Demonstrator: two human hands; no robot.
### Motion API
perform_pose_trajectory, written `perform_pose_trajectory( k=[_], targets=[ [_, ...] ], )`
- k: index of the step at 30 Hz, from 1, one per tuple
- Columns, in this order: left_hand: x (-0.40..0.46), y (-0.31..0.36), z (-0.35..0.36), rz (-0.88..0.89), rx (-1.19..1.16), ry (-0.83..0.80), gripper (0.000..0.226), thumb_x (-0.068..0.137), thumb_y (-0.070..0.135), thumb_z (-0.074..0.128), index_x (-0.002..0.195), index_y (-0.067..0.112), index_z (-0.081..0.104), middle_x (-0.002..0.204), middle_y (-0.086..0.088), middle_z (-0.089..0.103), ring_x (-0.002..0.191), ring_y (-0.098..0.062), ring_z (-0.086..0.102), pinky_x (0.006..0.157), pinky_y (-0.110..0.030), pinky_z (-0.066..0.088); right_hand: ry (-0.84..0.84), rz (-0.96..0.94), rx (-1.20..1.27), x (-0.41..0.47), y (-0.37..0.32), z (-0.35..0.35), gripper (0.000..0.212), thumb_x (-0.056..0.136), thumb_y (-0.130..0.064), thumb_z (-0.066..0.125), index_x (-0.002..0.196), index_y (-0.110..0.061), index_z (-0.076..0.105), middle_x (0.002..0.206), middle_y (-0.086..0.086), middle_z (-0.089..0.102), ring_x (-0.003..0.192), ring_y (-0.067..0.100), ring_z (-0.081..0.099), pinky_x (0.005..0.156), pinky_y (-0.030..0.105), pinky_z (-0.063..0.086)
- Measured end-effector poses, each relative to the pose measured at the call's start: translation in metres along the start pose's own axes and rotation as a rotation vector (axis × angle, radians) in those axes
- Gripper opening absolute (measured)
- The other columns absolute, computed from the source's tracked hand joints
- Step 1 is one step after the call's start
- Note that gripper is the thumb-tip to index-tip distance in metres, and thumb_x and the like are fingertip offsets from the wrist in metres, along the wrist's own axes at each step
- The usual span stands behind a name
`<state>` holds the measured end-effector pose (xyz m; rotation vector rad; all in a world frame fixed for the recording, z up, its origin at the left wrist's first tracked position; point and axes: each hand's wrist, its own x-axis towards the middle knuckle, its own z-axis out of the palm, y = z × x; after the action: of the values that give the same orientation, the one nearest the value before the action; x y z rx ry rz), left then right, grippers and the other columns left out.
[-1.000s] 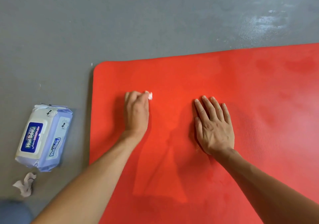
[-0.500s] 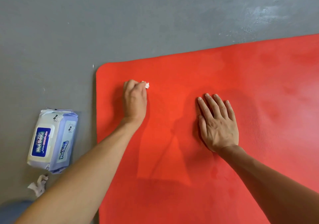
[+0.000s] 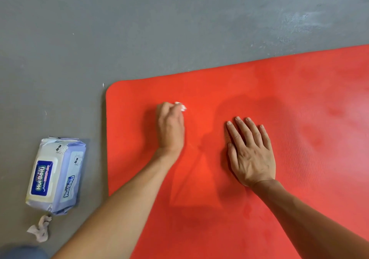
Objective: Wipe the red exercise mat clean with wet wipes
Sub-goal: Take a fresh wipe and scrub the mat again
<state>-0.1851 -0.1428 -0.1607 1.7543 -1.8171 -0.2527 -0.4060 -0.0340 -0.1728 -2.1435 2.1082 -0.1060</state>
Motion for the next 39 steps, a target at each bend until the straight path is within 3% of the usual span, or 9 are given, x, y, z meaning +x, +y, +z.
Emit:
perform_pose_trajectory(
  k=[5, 12, 17, 24, 29, 31, 35, 37, 39],
  targets=[
    [-0.064, 0.039, -0.012, 0.317, -0.200, -0.352, 0.012, 0.102, 0.006, 0.065, 0.100, 0.008, 0.077, 0.090, -0.002, 0.063, 0.090, -0.019, 0.060, 0.085, -0.031, 0.052, 0.020, -0.004, 0.016, 0.000, 0.000, -0.001, 0.060, 0.101, -0.039, 0.038, 0.160, -0.027, 0.033, 0.165, 0.001, 0.033, 0.156, 0.023, 0.022, 0.125, 0.051, 0.019],
    [0.028, -0.001, 0.012, 0.047, -0.024, 0.011, 0.014, 0.094, -0.005, 0.066, 0.099, 0.002, 0.077, 0.081, -0.010, 0.061, 0.083, -0.022, 0.049, 0.073, -0.044, 0.046, 0.039, -0.006, 0.027, 0.003, 0.000, 0.002, 0.060, 0.101, -0.040, 0.040, 0.160, -0.027, 0.035, 0.165, 0.001, 0.035, 0.156, 0.024, 0.023, 0.125, 0.052, 0.021],
    [-0.055, 0.050, -0.001, 0.380, -0.228, -0.375, 0.013, 0.102, 0.005, 0.064, 0.106, 0.007, 0.076, 0.094, -0.002, 0.064, 0.092, -0.022, 0.062, 0.085, -0.035, 0.053, 0.055, -0.010, 0.046, 0.001, 0.001, 0.002, 0.060, 0.100, -0.038, 0.044, 0.159, -0.026, 0.037, 0.164, 0.001, 0.036, 0.155, 0.024, 0.025, 0.124, 0.053, 0.023],
    [0.051, -0.003, 0.016, 0.016, -0.020, 0.012, 0.017, 0.096, -0.001, 0.063, 0.100, 0.004, 0.078, 0.082, -0.010, 0.062, 0.079, -0.031, 0.058, 0.073, -0.040, 0.046, 0.065, -0.019, 0.043, 0.001, 0.002, 0.003, 0.060, 0.100, -0.038, 0.044, 0.158, -0.025, 0.038, 0.164, 0.002, 0.036, 0.155, 0.025, 0.026, 0.123, 0.054, 0.024],
    [-0.028, 0.041, 0.003, 0.304, -0.182, -0.344, 0.014, 0.104, 0.009, 0.063, 0.103, 0.009, 0.077, 0.091, -0.003, 0.063, 0.089, -0.020, 0.059, 0.085, -0.031, 0.050, 0.067, -0.020, 0.049, 0.002, 0.002, 0.001, 0.061, 0.099, -0.037, 0.045, 0.158, -0.025, 0.039, 0.163, 0.002, 0.037, 0.154, 0.025, 0.027, 0.123, 0.054, 0.024],
    [-0.009, 0.016, -0.003, 0.177, -0.176, -0.295, 0.019, 0.106, 0.015, 0.059, 0.102, 0.010, 0.077, 0.093, -0.003, 0.064, 0.091, -0.013, 0.055, 0.085, -0.026, 0.047, 0.069, -0.014, 0.051, 0.002, 0.002, 0.000, 0.061, 0.098, -0.037, 0.045, 0.157, -0.024, 0.040, 0.163, 0.002, 0.038, 0.154, 0.026, 0.028, 0.123, 0.054, 0.024],
    [0.067, -0.011, 0.022, -0.096, -0.127, 0.043, 0.018, 0.098, 0.003, 0.059, 0.096, -0.003, 0.076, 0.090, -0.015, 0.058, 0.082, -0.011, 0.047, 0.080, -0.030, 0.047, 0.069, -0.024, 0.040, 0.004, 0.003, 0.001, 0.061, 0.098, -0.037, 0.046, 0.158, -0.025, 0.039, 0.163, 0.002, 0.038, 0.154, 0.025, 0.027, 0.123, 0.054, 0.024],
    [0.057, 0.021, 0.038, -0.089, -0.198, 0.013, 0.018, 0.096, -0.001, 0.059, 0.100, -0.002, 0.077, 0.089, -0.013, 0.058, 0.081, -0.013, 0.052, 0.079, -0.028, 0.047, 0.068, -0.022, 0.042, 0.002, 0.003, 0.002, 0.062, 0.098, -0.037, 0.047, 0.158, -0.025, 0.039, 0.163, 0.002, 0.038, 0.155, 0.025, 0.027, 0.123, 0.054, 0.024],
    [0.019, 0.051, 0.036, 0.029, -0.265, -0.199, 0.018, 0.102, 0.010, 0.059, 0.106, 0.005, 0.076, 0.092, 0.003, 0.056, 0.083, -0.006, 0.053, 0.082, -0.025, 0.049, 0.079, -0.024, 0.046, 0.002, 0.003, 0.002, 0.061, 0.097, -0.036, 0.049, 0.157, -0.024, 0.041, 0.163, 0.002, 0.038, 0.154, 0.025, 0.028, 0.123, 0.054, 0.025]
  ],
)
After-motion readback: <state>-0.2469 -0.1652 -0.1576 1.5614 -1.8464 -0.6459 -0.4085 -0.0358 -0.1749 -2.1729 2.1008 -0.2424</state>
